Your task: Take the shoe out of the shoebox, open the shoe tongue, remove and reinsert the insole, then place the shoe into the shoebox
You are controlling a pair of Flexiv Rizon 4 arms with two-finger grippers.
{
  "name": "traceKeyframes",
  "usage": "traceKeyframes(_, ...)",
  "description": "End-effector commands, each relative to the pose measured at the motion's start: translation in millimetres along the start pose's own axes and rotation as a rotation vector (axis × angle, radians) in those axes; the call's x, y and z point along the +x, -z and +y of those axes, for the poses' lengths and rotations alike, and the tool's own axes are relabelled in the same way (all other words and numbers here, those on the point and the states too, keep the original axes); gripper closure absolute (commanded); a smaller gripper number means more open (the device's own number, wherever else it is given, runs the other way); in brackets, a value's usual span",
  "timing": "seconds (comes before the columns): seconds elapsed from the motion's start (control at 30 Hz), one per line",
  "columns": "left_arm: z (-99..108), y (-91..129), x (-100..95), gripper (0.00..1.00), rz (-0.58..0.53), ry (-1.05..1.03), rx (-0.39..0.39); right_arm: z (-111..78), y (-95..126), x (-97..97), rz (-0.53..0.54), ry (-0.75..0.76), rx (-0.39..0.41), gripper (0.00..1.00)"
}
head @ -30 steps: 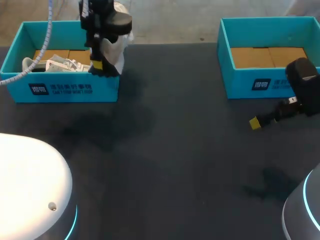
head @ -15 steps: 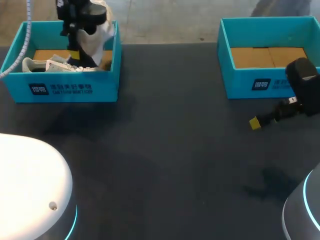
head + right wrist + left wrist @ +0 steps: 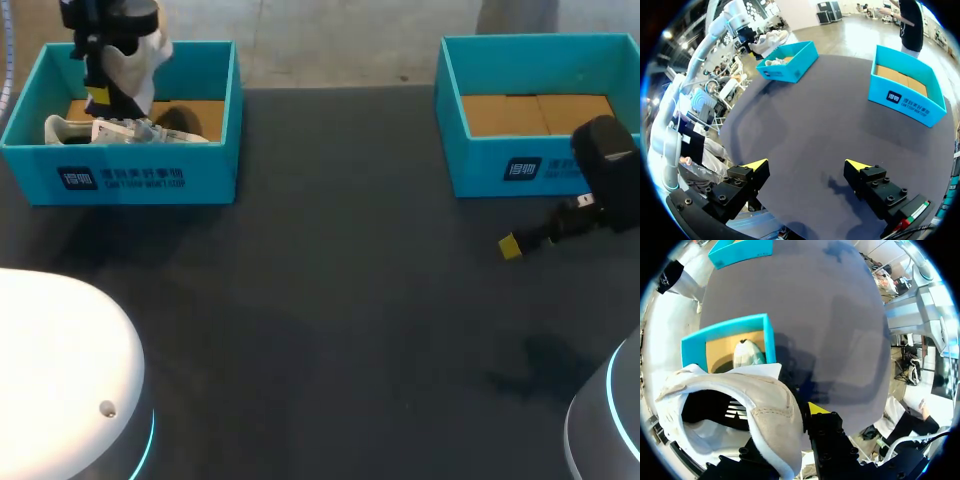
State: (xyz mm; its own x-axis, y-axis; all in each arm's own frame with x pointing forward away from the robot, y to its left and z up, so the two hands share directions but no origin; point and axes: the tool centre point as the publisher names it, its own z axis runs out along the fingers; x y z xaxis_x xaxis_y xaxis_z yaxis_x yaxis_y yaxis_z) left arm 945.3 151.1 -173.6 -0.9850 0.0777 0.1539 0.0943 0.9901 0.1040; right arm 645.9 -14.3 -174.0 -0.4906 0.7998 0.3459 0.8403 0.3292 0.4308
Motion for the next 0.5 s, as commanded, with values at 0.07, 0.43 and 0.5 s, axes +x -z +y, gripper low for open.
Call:
traceKeyframes(0.07, 29, 1, -17.6, 1.0, -0.026, -0.006, 0.027, -2.3, 0, 0.2, -0.001, -0.001, -0.003, 0.0)
traceKeyframes(0.43, 79, 1, -66.6, 1.0, -0.078, 0.117, 0.013, -2.3, 0, 0.2, -0.001, -0.001, -0.003, 0.0)
traceKeyframes(0.5, 85, -1, -73.4, 1.0, -0.081, 0.128, 0.015, -2.3, 0, 0.2, -0.001, -0.001, -0.003, 0.0)
